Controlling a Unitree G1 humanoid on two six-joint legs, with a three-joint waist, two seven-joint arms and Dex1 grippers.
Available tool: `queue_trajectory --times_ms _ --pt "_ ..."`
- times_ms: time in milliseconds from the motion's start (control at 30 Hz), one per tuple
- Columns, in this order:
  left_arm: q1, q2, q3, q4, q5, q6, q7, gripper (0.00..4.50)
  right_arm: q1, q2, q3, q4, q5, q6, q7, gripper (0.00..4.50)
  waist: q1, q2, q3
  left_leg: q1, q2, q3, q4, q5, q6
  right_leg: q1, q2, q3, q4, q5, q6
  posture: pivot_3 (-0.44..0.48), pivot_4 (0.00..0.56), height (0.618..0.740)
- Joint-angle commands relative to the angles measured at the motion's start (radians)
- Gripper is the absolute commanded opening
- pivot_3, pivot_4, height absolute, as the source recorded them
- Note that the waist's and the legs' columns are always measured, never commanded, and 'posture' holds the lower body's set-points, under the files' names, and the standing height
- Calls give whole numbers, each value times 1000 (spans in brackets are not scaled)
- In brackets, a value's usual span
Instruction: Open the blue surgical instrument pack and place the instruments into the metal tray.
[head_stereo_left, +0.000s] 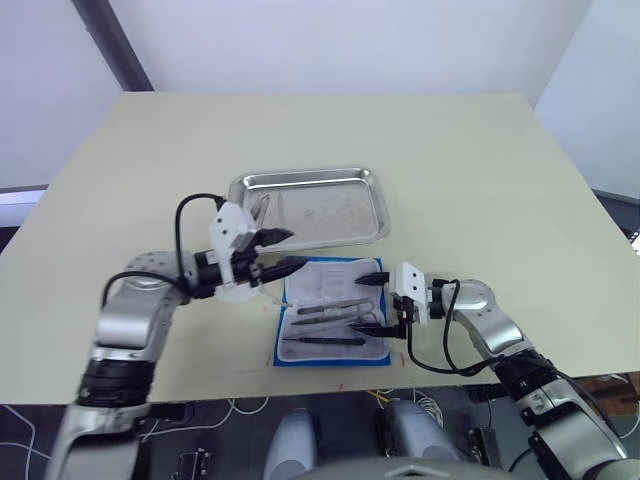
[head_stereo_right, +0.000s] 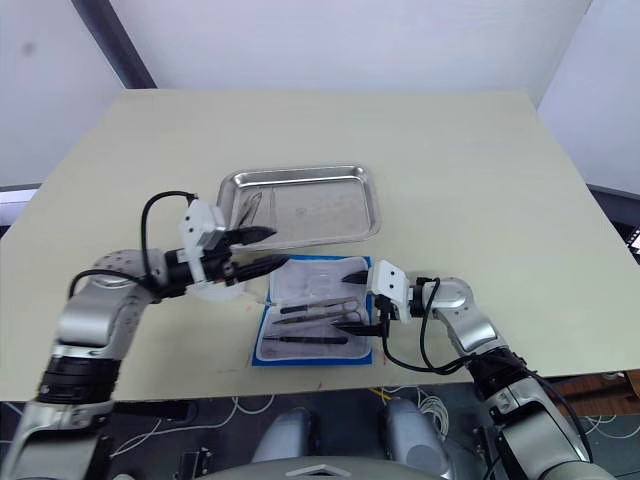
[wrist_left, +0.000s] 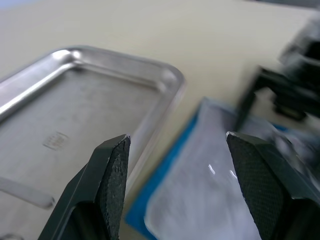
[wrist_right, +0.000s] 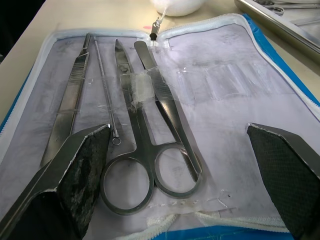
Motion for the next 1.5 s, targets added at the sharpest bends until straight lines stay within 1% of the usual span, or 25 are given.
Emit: queue_trajectory --times_ms 33,133,167,233,267,367,533,767,900,967,1067,1200,1233,1300,1367,1433,1467,1500 --pt "17 90 36 35 -59 -89 -211 3238 55 -28 48 132 -94 41 -16 4500 1 -1 0 0 0 0 0 0 0 0 -2 1 0 0 0 0 150 740" --pt "24 170 53 123 -73 -187 -388 3238 59 -33 46 131 -92 36 -13 4500 0 -1 0 0 0 0 0 0 0 -1 -3 1 0 -1 -2 0 150 740" --pt "24 183 55 140 -77 -214 -422 3666 60 -34 45 131 -92 35 -12 4500 0 -1 1 0 0 0 0 0 0 -2 -4 1 0 -2 -3 0 150 740" --pt "29 216 47 148 -114 -241 -445 4184 61 -36 43 131 -91 33 -10 4500 0 -1 1 0 1 0 0 0 0 -2 -6 1 0 -2 -3 0 150 740" --pt "38 240 34 145 -138 -258 -446 4355 62 -38 42 131 -90 31 -9 4500 0 -1 1 0 1 0 0 0 0 -2 -7 1 0 -2 -3 0 150 740" --pt "70 320 -21 138 -188 -345 -446 4355 64 -43 38 130 -89 29 -6 4500 0 -3 2 -1 2 0 0 0 0 -3 -9 1 0 -2 -3 0 150 740" --pt "76 388 -62 124 -264 -397 -446 4355 65 -52 34 127 -87 28 -2 4500 3 -4 2 -1 1 1 -1 0 0 -3 -13 -1 -1 -2 -2 0 150 740" --pt "62 420 -100 131 -306 -422 -446 4355 60 -56 32 131 -85 27 -1 4500 4 -4 3 -1 1 1 -1 0 1 -3 -14 -3 -2 -2 -2 0 150 740" --pt "44 383 -117 123 -288 -425 -446 4355 57 -58 31 132 -85 28 -1 4500 5 -4 3 -1 1 1 -1 0 1 -3 -14 -3 -2 -2 -2 0 150 740" --pt "24 348 -135 126 -241 -444 -446 4355 56 -59 31 132 -85 29 -1 4500 9 -4 3 -1 0 2 -1 0 1 -3 -14 -3 -2 -2 -2 0 150 740" --pt "-19 278 -170 130 -164 -436 -421 4355 54 -59 31 133 -85 29 -1 4500 12 -4 3 -1 0 2 -1 0 1 -3 -13 -3 -2 -2 -2 0 150 740" --pt "-63 183 -213 168 -43 -454 -354 4355 53 -57 31 129 -84 31 -7 4500 15 -4 3 -1 -1 5 -1 0 1 -3 -10 -5 -3 -2 -2 0 150 740" --pt "-70 166 -218 178 -25 -459 -351 4355 53 -56 31 129 -84 32 -7 4500 15 -4 3 -1 -1 5 -1 0 1 -3 -10 -5 -3 -2 -2 0 150 740" --pt "-89 109 -230 211 18 -463 -305 4355 55 -55 31 126 -83 33 -11 4500 15 -4 3 -2 -1 5 -1 0 1 -2 -9 -5 -3 -1 -2 0 150 740" --pt "-103 70 -239 234 35 -446 -297 4355 57 -55 31 124 -84 33 -12 4500 17 -4 3 -2 -1 5 -1 0 1 -2 -9 -5 -2 -1 -2 0 150 740" --pt "-120 28 -250 269 57 -450 -290 3819 57 -54 31 123 -84 34 -14 4500 17 -4 3 -2 -1 5 -1 0 1 -2 -8 -5 -2 -1 -2 0 150 740" --pt "-127 14 -253 283 68 -452 -287 3624 56 -54 31 124 -84 35 -14 4500 17 -4 3 -2 -1 5 -1 0 1 -2 -8 -5 -2 -1 -2 0 150 740" --pt "-134 -4 -259 303 89 -473 -281 3058 56 -53 30 123 -83 35 -15 4500 17 -4 3 -2 -1 5 -1 0 1 -2 -7 -6 -2 -1 -2 0 150 740"
